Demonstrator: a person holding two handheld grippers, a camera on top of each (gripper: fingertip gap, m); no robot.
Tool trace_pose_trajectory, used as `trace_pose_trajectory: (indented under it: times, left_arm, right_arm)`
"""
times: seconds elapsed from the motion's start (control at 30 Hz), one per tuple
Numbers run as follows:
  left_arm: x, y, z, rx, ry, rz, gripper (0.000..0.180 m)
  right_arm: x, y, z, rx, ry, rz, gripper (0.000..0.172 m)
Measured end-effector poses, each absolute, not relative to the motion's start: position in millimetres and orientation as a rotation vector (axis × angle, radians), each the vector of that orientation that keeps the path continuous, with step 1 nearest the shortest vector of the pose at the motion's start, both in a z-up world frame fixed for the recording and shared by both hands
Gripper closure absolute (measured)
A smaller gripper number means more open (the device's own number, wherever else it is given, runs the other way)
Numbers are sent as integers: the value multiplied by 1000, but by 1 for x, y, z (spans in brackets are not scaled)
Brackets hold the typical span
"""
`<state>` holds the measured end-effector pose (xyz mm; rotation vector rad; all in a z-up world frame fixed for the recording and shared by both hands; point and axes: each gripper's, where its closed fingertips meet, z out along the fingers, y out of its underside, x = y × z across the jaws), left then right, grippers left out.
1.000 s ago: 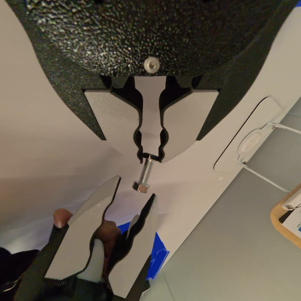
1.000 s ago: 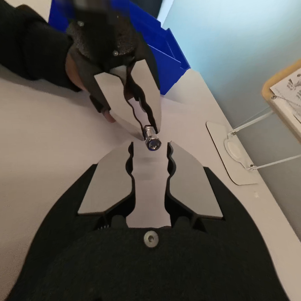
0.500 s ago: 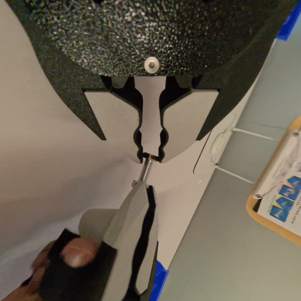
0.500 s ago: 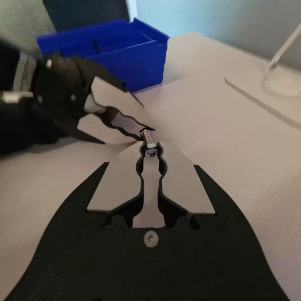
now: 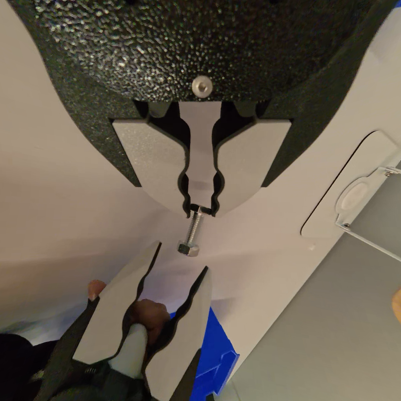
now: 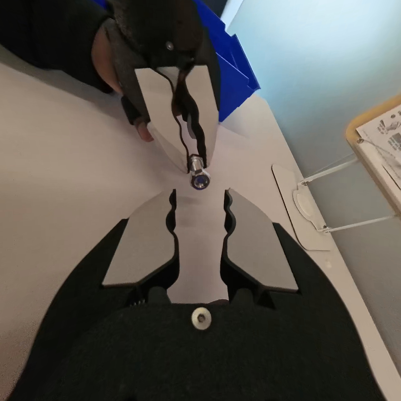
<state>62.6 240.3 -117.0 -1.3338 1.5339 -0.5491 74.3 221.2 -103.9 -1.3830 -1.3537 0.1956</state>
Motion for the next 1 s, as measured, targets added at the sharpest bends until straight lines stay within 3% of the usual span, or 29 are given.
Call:
trace_pose_trajectory:
  times: [0.1,0.2,0.3,0.5,0.67,0.77,1.0]
  left_arm:
    - [65,236,-122,-1336,1578,-555,163]
    - [67,231,-127,-1340,1613,-563,163]
    - [66,237,-130,-1330,1612,-478,163]
    - [67,237,-129,-1160,1665,-208,163]
    - [68,237,-116,-1224,1578,-350,163]
    - [65,238,-109,-1280,1503,-494,164]
    - [68,231,-101,-1401,1388,-807,164]
  right_arm:
    - [68,217,-105,-1341,-1392,173,135]
    - [67,217,-114,-1335,-1445,100,153]
    - [68,225,-122,-1475,-1399,126,154]
    - [66,228,-146,-2065,-855,768,154]
    - [70,227,-127,-1917,-888,875,154]
    - [72,227,-106,-1749,-940,843,141]
    - [78,223,-99,-1424,-1243,389,134]
